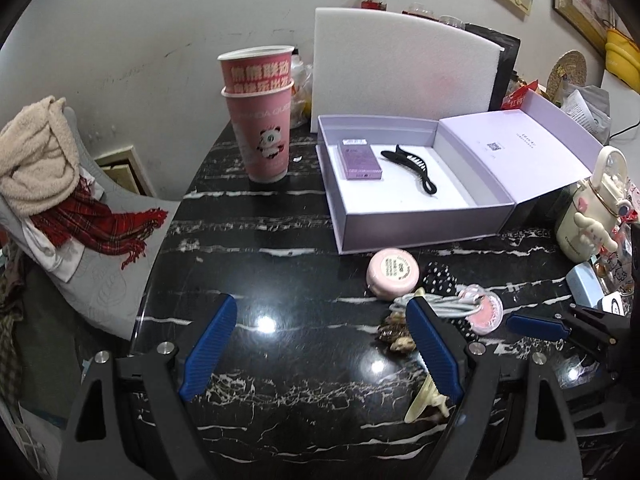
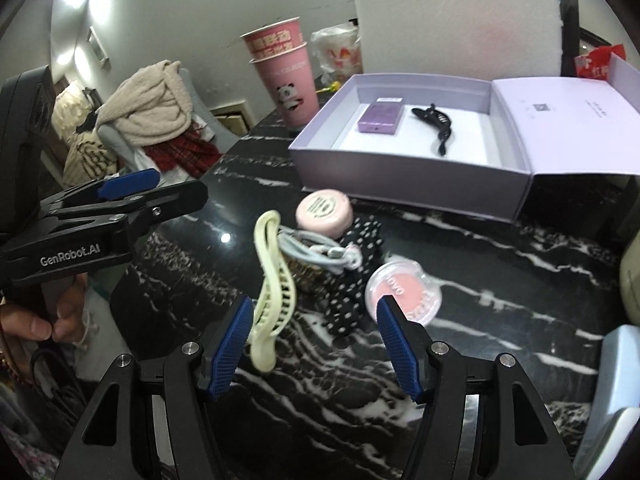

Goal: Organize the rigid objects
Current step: 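Grasp the cream hair clip with the right gripper, then grasp gold claw clip with left gripper while right gripper holds cream hair clip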

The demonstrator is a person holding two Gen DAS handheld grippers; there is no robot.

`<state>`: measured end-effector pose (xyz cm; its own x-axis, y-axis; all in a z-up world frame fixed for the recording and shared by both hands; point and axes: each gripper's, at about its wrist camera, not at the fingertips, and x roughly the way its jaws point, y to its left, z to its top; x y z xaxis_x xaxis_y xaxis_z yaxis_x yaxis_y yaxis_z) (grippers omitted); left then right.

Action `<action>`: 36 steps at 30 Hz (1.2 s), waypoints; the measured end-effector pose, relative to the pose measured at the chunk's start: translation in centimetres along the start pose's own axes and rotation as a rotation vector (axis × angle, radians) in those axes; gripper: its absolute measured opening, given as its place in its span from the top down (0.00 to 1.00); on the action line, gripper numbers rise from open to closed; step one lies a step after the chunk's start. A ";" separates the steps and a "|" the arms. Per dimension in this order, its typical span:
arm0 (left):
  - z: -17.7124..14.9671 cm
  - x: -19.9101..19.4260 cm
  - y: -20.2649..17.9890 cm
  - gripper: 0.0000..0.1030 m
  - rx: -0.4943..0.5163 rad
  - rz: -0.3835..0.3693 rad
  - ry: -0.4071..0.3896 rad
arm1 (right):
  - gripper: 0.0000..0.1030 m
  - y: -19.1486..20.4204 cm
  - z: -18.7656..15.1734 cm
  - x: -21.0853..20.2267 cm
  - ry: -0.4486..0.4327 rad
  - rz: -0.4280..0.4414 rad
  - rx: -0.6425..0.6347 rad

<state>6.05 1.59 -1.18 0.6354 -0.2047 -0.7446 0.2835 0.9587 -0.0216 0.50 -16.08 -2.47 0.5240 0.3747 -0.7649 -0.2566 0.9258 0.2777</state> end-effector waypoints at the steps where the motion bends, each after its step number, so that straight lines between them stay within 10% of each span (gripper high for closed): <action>1: -0.2 0.2 0.1 0.16 0.000 0.002 0.005 | 0.37 0.2 -0.1 0.2 0.003 0.004 -0.004; 19: -3.1 1.5 3.0 0.16 -0.041 0.036 0.043 | 0.41 2.3 -0.2 5.0 0.093 0.065 -0.043; 36: -3.2 2.5 1.7 0.16 -0.030 -0.005 0.056 | 0.76 0.9 -0.7 4.3 0.090 0.172 0.041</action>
<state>5.76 3.32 -5.21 0.5924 -0.1992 -0.7806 0.2645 0.9633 -0.0451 1.91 -13.69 -5.91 0.3997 0.5234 -0.7526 -0.3020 0.8503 0.4310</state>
